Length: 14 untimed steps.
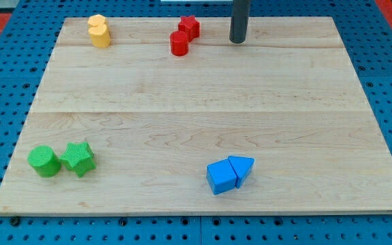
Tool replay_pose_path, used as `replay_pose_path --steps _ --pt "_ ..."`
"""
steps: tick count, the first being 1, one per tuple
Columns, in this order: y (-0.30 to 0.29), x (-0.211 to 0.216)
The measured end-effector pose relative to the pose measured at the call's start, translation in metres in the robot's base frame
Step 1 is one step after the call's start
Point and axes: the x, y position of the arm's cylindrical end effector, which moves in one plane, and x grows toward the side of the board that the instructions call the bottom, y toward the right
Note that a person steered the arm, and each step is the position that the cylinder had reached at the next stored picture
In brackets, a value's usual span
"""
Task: Move the yellow blocks slightly down
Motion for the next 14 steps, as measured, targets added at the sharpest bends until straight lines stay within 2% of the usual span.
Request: replay_pose_path --steps 2,3,4,5,7,8,9,10,14 --pt "0.0 0.0" --pt "0.019 0.012" --pt "0.045 0.065" --pt "0.043 0.138" --pt "-0.057 0.261" --pt "-0.115 0.29" --pt "-0.132 0.312" --pt "-0.18 0.336" --pt "-0.216 0.253"
